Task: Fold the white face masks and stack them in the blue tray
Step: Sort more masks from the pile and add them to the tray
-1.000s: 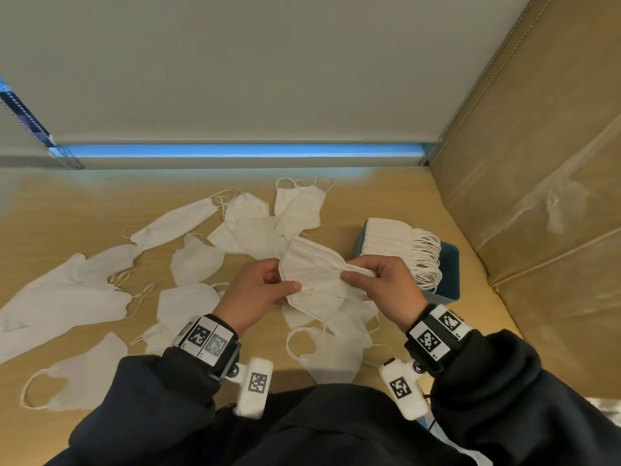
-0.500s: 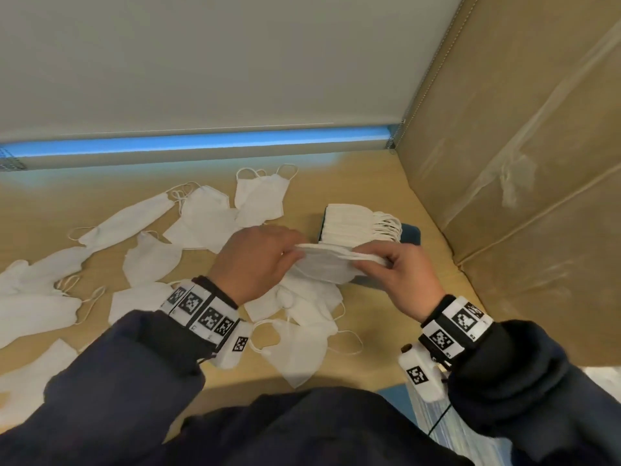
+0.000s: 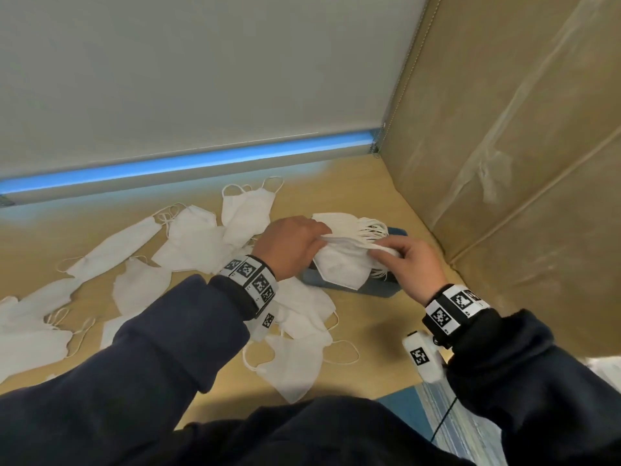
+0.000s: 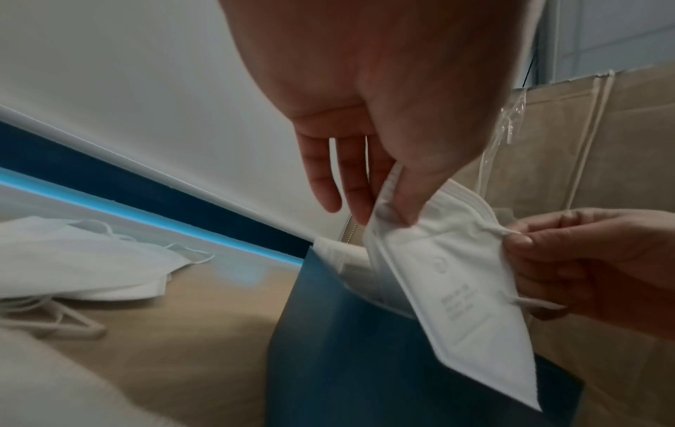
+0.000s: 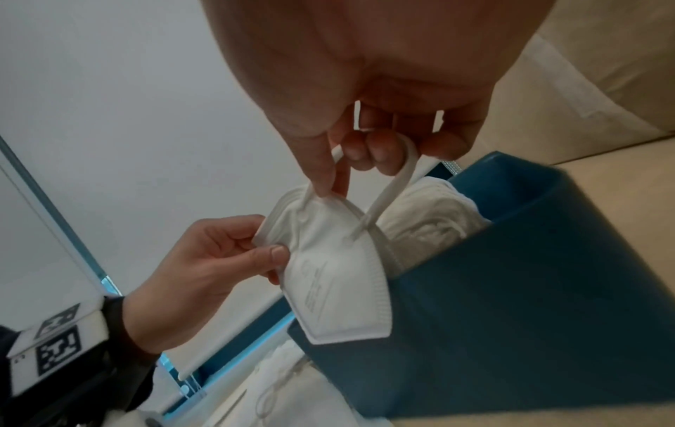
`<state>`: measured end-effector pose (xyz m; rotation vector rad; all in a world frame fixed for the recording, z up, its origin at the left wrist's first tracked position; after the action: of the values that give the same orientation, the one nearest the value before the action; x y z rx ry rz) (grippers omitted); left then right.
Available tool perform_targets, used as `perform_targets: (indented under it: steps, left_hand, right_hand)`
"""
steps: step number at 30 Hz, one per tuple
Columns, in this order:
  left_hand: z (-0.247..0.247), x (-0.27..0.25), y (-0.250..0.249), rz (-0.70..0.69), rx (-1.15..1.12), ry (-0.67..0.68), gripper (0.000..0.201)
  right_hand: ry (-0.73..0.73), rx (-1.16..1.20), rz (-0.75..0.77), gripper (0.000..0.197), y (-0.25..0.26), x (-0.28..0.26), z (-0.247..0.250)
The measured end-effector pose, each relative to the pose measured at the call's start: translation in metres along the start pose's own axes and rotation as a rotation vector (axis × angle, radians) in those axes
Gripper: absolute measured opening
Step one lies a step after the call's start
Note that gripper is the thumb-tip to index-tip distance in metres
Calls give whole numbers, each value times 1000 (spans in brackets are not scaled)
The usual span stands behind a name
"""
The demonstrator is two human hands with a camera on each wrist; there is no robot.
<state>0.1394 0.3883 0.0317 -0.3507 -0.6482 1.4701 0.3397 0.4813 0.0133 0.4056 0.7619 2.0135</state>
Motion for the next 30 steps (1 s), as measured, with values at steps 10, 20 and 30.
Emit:
perform_targets:
  steps: [10,20,30]
  left_hand:
    - [-10,-10,10,-20,-27,-12,22]
    - [-34,-20,5,-233,121,-61,16]
    - [-24,-38,65,508,-643,-311,26]
  right_hand:
    - [71,-35,-51,2,1,10,-5]
    - [47,221,-240,17,-31,6,8]
    - [324,590,-669,41,-25,8,-36]
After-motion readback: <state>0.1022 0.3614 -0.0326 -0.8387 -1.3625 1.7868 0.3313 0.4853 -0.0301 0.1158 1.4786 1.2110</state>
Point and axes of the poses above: each hand's wrist, its own x-axis towards the middle knuckle, its own z-axis out of the back of the hand, y = z × x, the point moved 8 cm from there along x, towards the middle knuckle, and after that the axes turned 13 degrees about -x, right-handed, at the moved point
